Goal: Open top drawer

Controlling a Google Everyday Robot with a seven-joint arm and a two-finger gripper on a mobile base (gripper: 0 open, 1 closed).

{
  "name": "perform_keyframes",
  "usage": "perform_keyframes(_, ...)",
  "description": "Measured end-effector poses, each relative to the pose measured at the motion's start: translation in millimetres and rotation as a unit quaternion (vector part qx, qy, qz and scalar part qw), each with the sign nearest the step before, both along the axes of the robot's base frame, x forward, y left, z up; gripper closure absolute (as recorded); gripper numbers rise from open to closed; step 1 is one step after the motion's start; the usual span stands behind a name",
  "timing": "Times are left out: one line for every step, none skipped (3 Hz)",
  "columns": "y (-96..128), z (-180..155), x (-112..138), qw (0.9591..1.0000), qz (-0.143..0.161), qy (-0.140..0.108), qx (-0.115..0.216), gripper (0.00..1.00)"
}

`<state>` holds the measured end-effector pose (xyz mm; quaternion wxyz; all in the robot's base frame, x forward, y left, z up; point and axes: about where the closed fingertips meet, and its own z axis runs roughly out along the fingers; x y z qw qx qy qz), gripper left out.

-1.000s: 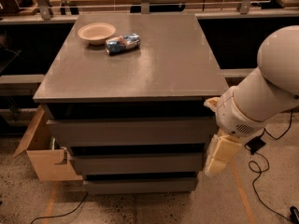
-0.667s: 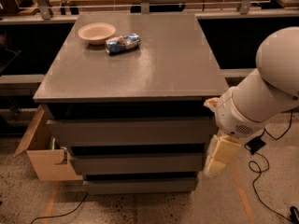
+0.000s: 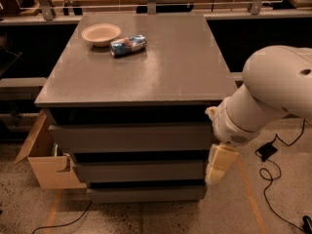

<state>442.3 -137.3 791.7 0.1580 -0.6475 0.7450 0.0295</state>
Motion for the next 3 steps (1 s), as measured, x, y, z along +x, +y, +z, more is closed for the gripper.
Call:
perform_keyframes(2,-22,15,0.9999,0.000,-0.001,-0.016,0.00)
perform_keyframes(4,-40,31,0.9998,-0.002,-0.003,-0.020,0.00)
perform_keyframes(5,-53,47,0.9997,-0.008,-0.009,-0.019,0.00)
